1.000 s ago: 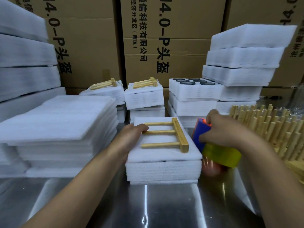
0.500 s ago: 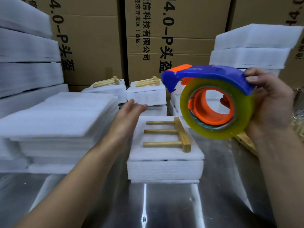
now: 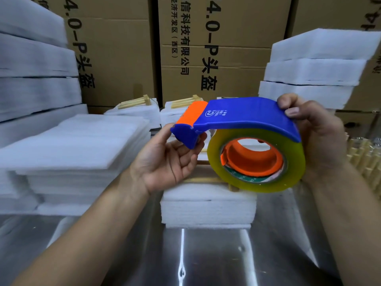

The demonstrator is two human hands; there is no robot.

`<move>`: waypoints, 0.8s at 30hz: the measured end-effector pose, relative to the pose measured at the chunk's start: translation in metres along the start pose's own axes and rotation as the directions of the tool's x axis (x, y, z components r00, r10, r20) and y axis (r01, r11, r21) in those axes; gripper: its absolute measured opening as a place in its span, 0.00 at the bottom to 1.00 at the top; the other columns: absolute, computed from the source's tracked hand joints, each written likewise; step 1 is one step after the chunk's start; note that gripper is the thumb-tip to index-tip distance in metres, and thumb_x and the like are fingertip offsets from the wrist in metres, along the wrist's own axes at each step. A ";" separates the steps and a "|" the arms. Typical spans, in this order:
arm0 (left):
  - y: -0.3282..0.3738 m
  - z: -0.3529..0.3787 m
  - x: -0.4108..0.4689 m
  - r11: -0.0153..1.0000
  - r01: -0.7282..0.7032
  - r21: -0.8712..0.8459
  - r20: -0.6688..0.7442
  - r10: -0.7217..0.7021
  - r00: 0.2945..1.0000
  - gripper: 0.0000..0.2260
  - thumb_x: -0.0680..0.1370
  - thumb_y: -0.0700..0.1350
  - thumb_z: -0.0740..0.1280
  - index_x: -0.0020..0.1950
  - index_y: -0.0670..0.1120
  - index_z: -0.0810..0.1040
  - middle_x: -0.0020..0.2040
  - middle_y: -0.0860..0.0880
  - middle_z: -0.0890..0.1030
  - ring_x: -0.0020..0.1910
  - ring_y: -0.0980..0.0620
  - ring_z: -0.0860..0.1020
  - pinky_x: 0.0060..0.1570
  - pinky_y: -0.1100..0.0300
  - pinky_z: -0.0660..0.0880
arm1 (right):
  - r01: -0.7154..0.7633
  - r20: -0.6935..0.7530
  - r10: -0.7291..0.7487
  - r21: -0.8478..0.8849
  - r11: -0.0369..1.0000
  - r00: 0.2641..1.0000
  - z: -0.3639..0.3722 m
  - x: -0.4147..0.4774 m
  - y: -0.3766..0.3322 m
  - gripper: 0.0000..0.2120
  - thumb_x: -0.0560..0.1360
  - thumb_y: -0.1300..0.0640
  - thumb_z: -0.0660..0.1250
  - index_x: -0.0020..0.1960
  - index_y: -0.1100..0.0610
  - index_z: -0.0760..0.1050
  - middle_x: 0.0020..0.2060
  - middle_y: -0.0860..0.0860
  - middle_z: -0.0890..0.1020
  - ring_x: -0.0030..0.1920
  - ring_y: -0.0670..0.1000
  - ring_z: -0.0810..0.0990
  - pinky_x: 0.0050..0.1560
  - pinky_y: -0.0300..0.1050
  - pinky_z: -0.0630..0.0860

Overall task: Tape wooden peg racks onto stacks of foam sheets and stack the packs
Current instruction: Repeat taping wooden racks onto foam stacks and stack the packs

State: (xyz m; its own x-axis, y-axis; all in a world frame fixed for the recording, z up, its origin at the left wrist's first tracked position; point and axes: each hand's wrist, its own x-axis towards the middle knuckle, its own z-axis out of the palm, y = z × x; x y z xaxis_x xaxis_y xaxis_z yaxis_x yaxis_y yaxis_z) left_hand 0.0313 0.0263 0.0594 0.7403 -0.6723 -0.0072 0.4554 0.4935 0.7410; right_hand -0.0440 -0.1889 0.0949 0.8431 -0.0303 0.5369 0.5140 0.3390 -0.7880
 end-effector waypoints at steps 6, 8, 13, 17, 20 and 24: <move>-0.001 0.001 -0.001 0.998 0.063 -0.018 0.024 -0.063 0.998 0.16 0.70 0.51 0.64 0.40 0.40 0.85 0.40 0.46 0.85 0.37 0.54 0.84 0.35 0.63 0.78 | 0.003 0.018 -0.003 0.001 1.000 1.000 -0.002 0.000 0.000 0.11 0.66 0.60 0.54 0.34 0.52 0.74 0.30 0.48 0.78 0.30 0.47 0.78 0.32 0.35 0.75; -0.001 0.003 -0.002 0.998 0.055 -0.007 -0.010 -0.055 0.998 0.14 0.70 0.48 0.65 0.38 0.40 0.85 0.40 0.46 0.85 0.36 0.53 0.84 0.32 0.64 0.79 | 0.000 0.030 0.000 0.000 1.000 1.000 -0.002 0.000 0.000 0.12 0.66 0.60 0.54 0.32 0.51 0.75 0.30 0.48 0.78 0.30 0.47 0.78 0.32 0.34 0.75; 0.001 0.003 -0.004 0.995 0.064 0.071 -0.078 -0.058 0.995 0.12 0.68 0.47 0.65 0.34 0.41 0.85 0.40 0.45 0.85 0.34 0.52 0.84 0.29 0.64 0.78 | -0.003 0.059 0.003 -0.011 1.000 0.998 -0.002 -0.002 -0.001 0.13 0.66 0.60 0.54 0.32 0.51 0.75 0.31 0.48 0.78 0.30 0.47 0.78 0.31 0.35 0.74; 0.005 0.003 -0.005 0.982 0.026 0.186 -0.149 0.002 0.989 0.11 0.65 0.48 0.66 0.33 0.43 0.85 0.39 0.46 0.85 0.34 0.52 0.84 0.29 0.64 0.79 | -0.008 0.055 0.010 -0.020 1.000 0.998 -0.002 -0.001 -0.001 0.12 0.66 0.60 0.54 0.32 0.51 0.75 0.31 0.48 0.78 0.30 0.47 0.78 0.32 0.35 0.74; 0.007 0.002 -0.004 0.988 -0.015 0.152 -0.200 0.046 0.979 0.11 0.64 0.45 0.68 0.41 0.40 0.81 0.37 0.46 0.83 0.30 0.52 0.82 0.27 0.64 0.78 | -0.009 0.035 0.010 -0.024 1.000 0.999 -0.004 -0.001 -0.001 0.10 0.66 0.60 0.54 0.34 0.52 0.73 0.30 0.48 0.78 0.30 0.47 0.77 0.32 0.35 0.74; 0.007 0.001 -0.002 0.990 -0.062 0.130 -0.255 0.094 0.962 0.11 0.63 0.41 0.68 0.44 0.39 0.75 0.35 0.45 0.77 0.25 0.54 0.78 0.26 0.65 0.78 | -0.014 0.022 0.014 -0.019 1.000 1.000 -0.005 0.000 0.000 0.10 0.66 0.60 0.55 0.34 0.52 0.74 0.30 0.48 0.77 0.30 0.48 0.77 0.33 0.36 0.74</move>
State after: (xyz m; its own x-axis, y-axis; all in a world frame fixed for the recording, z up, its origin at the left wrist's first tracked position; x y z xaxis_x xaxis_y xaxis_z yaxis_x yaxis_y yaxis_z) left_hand 0.0325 0.0306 0.0656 0.8814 -0.4596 -0.1088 0.3404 0.4585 0.8209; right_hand -0.0431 -0.1936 0.0938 0.8466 -0.0044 0.5322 0.5052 0.3214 -0.8009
